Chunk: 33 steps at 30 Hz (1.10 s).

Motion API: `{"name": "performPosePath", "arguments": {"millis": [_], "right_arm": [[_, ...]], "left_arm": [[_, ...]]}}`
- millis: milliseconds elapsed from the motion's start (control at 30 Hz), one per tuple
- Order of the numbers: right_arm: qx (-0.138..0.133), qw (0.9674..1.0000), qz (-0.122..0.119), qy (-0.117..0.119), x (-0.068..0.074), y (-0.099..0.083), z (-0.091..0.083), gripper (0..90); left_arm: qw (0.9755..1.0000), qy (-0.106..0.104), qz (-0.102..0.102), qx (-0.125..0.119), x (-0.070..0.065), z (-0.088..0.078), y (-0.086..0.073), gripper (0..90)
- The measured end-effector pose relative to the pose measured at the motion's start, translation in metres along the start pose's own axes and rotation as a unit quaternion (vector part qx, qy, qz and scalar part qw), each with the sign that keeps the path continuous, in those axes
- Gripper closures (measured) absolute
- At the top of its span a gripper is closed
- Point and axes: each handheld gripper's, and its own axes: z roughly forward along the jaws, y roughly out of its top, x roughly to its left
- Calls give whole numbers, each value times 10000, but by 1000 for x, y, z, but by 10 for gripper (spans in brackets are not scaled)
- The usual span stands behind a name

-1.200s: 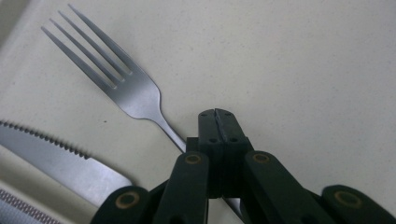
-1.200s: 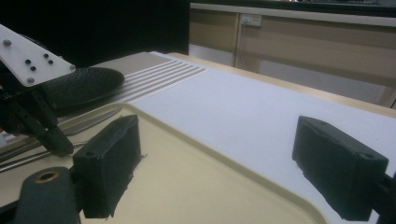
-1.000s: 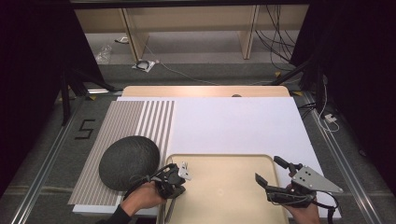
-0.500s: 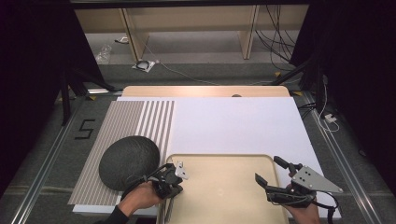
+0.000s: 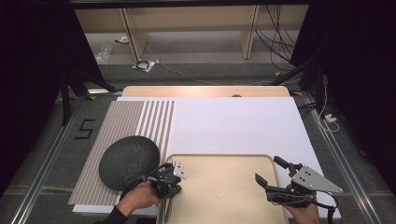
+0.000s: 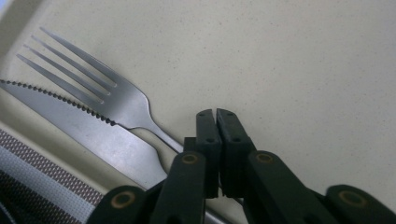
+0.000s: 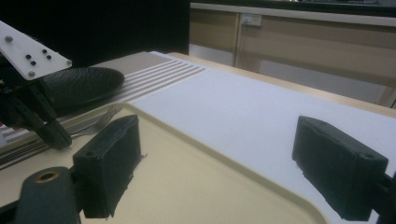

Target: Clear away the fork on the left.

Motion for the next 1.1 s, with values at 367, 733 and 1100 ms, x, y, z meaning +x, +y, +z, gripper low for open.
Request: {"name": "performPosePath", "arguments": {"millis": [367, 733, 1100], "right_arm": [[-9, 10000, 7, 3, 0, 0, 0, 164], [-11, 10000, 2, 6, 0, 0, 0, 164], [-12, 10000, 7, 7, 0, 0, 0, 164]], "left_arm": [[9975, 216, -453, -506, 7, -19, 4, 442], [9848, 524, -1083, -1250, 19, -40, 1, 294], [9776, 653, -1309, -1515, 28, -49, -6, 224]]}}
